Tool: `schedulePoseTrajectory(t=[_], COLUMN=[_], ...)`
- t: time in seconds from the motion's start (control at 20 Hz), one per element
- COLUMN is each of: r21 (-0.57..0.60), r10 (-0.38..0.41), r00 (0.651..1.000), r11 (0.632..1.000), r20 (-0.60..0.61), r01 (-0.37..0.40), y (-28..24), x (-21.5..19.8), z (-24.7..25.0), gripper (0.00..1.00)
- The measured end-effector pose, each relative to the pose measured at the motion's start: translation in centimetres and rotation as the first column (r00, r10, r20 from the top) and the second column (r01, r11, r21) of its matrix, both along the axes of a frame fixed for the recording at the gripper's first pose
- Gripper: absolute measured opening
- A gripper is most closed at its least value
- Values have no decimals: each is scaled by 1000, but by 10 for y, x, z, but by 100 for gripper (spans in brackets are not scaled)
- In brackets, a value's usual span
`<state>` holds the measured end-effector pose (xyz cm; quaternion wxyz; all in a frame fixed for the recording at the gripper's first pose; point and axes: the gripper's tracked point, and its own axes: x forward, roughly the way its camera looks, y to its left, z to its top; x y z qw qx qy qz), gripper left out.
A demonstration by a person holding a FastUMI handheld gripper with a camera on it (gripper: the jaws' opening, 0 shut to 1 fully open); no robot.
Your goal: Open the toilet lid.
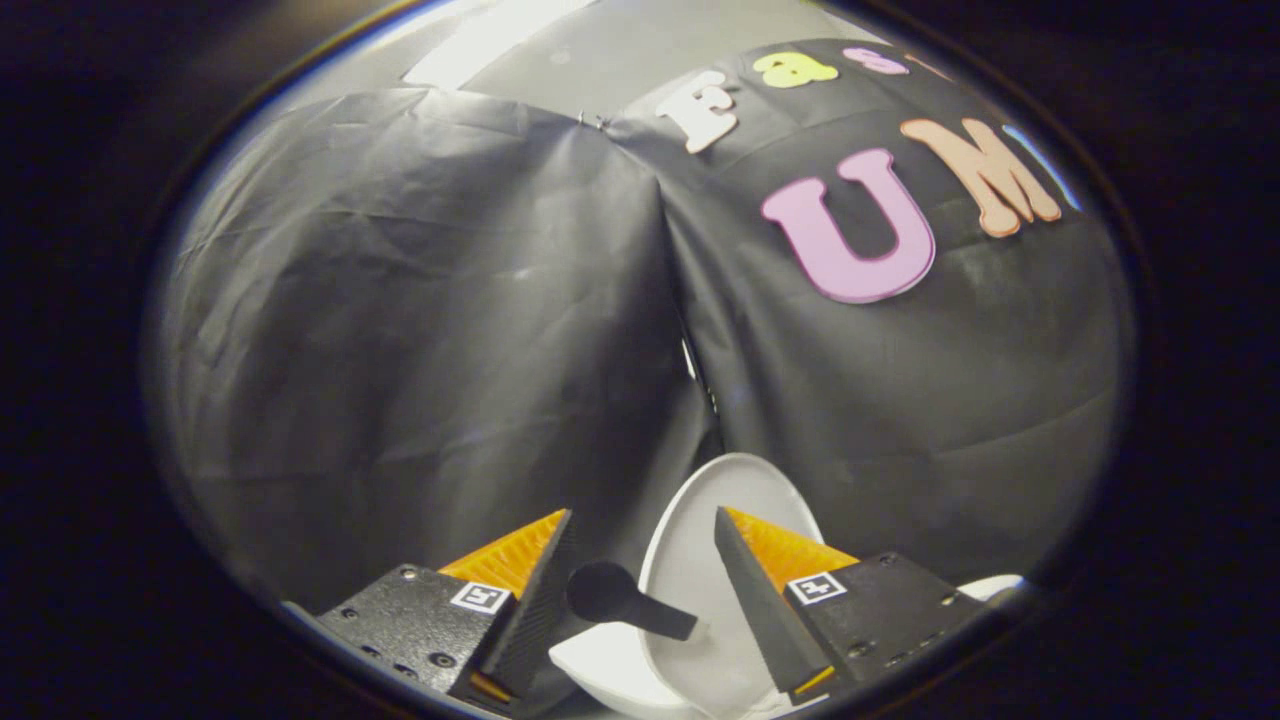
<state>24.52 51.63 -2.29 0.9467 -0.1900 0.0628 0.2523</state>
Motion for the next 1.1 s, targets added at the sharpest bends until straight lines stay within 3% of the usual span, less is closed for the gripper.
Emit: schedulePoseTrajectory(t=[0.25, 0.55, 0.7, 0.9, 1.1], r21=[2, -60, -56, 4, -54], r10=[-54, -120, -189, -233, -283], r00=[986, 954, 924, 870, 845], r11=[999, 988, 974, 966, 938], r20=[156, 273, 333, 435, 455], r01=[54, 141, 219, 257, 343], y=[-35, -133, -186, -233, -284], x=[-18, -42, -57, -87, -107], z=[70, 141, 173, 215, 226], gripper=[85, 85, 85, 85, 85])
